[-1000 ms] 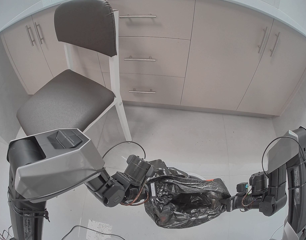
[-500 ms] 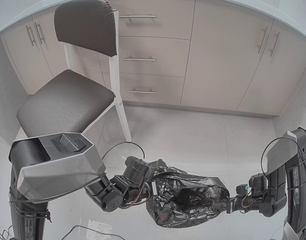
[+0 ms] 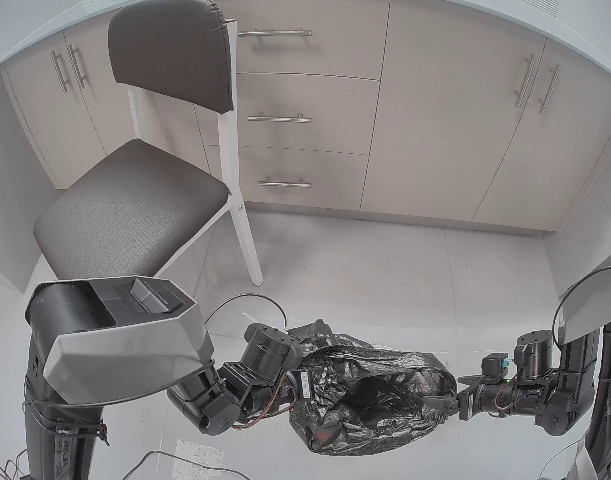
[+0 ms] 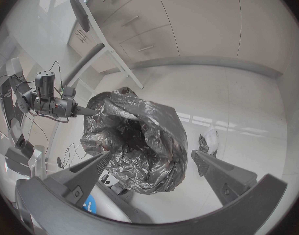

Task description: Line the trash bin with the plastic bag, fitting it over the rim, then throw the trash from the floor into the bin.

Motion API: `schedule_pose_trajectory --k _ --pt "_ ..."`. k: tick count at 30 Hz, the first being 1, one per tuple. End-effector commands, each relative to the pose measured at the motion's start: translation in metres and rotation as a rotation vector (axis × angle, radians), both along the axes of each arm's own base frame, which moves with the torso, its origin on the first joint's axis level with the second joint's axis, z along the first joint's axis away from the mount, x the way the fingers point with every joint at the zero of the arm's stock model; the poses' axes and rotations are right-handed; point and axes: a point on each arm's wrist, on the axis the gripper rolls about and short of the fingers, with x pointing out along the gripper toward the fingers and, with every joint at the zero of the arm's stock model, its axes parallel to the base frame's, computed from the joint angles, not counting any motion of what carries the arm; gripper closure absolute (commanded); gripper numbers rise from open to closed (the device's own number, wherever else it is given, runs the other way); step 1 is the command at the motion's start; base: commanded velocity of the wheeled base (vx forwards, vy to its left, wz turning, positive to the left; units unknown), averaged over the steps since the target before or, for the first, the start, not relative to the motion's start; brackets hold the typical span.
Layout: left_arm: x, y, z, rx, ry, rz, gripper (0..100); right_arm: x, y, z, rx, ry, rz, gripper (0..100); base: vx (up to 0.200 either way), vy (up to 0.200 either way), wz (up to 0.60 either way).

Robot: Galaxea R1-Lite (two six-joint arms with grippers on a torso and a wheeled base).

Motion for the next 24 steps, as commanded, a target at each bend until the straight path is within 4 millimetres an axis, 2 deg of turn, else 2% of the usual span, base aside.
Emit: schedule_pose_trajectory --k 1,12,24 --pt "-0.0018 0.0015 -0.0037 0.008 0.004 -0.004 100 0.0004 0.0102 -0.0492 -0.114 0.143 -0.066 0 0.0 0.0 0.0" --pt "-0.0016 0.0013 -0.004 0.008 0.004 -0.002 100 0.0005 0.004 -0.0523 -0.103 0.17 -0.107 0 0.0 0.0 0.0" --pt "-0.0016 0.0013 -0.0046 0.009 0.005 -0.002 100 0.0011 0.0026 -0.0501 -0.181 0.141 -0.222 0 0.0 0.0 0.0"
